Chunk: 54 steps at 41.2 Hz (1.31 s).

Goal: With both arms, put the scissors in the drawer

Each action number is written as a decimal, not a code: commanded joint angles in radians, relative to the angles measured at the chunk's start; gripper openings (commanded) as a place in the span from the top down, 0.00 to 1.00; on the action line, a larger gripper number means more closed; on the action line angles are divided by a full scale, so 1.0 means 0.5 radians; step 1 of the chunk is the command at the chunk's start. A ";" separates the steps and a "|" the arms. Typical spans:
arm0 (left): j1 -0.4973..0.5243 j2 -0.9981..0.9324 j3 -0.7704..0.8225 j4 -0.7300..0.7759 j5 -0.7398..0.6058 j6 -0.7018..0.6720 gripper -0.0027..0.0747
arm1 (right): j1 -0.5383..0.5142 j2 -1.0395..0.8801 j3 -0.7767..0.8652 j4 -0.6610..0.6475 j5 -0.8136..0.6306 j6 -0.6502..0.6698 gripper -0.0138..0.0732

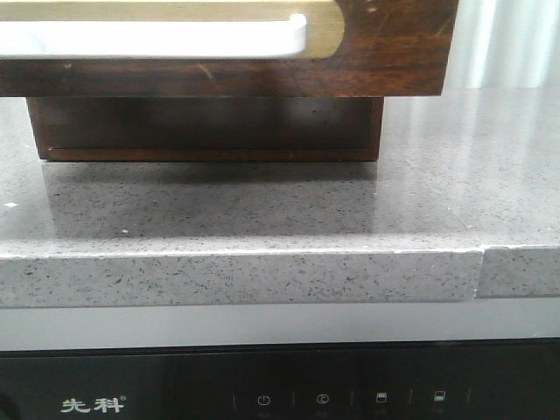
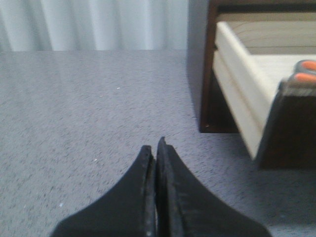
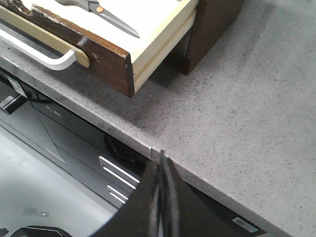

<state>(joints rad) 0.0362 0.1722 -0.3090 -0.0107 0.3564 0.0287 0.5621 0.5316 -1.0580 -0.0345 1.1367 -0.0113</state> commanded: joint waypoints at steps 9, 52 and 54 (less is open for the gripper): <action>0.119 -0.393 0.596 -0.099 -0.713 -0.016 0.99 | -0.011 0.013 -0.042 -0.031 -0.130 -0.003 0.92; 0.000 -0.389 0.676 -0.099 -0.805 -0.016 0.99 | -0.011 0.013 -0.042 -0.031 -0.130 -0.003 0.92; 0.000 -0.389 0.676 -0.099 -0.805 -0.016 0.99 | -0.011 0.013 -0.042 -0.031 -0.130 -0.003 0.92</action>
<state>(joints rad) 0.0445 -0.0019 0.0034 -0.0523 0.0418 0.0287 0.5621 0.5316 -1.0580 -0.0345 1.1367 -0.0113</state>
